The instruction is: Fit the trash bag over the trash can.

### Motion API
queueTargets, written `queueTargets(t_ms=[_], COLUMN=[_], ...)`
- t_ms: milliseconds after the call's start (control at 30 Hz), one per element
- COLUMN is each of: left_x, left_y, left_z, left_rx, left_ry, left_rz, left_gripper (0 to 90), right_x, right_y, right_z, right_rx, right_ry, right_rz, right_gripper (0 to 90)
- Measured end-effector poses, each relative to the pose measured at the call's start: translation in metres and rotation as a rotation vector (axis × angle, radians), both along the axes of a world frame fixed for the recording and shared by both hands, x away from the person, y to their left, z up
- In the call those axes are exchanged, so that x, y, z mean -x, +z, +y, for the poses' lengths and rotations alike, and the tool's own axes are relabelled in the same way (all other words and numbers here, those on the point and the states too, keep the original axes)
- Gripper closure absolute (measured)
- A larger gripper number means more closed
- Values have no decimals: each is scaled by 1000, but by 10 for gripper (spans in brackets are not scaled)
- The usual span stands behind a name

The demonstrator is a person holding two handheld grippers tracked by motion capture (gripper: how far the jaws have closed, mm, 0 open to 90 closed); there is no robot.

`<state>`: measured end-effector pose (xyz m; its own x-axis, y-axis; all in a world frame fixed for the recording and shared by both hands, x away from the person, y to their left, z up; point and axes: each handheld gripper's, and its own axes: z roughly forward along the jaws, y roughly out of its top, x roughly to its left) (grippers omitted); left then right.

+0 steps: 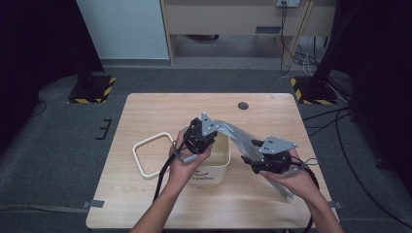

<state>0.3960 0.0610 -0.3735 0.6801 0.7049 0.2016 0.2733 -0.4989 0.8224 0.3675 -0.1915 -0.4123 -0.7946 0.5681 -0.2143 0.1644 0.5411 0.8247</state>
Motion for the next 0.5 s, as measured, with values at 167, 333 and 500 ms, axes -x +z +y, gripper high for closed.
queueTargets(t_ms=[167,333,500], left_x=[0,2,8], left_y=[1,3,-2], left_z=[3,8,10], left_rx=[13,32,23], left_ry=[0,-4,-30], left_rz=[3,4,15], left_gripper=[875,876,877], right_x=[-1,-2,-5], right_y=[-9,-14,-14], right_z=[-1,-4,-9], right_rx=[10,28,32], right_ry=[-19,-23,-71], right_rz=[23,30,16], right_gripper=[364,486,641])
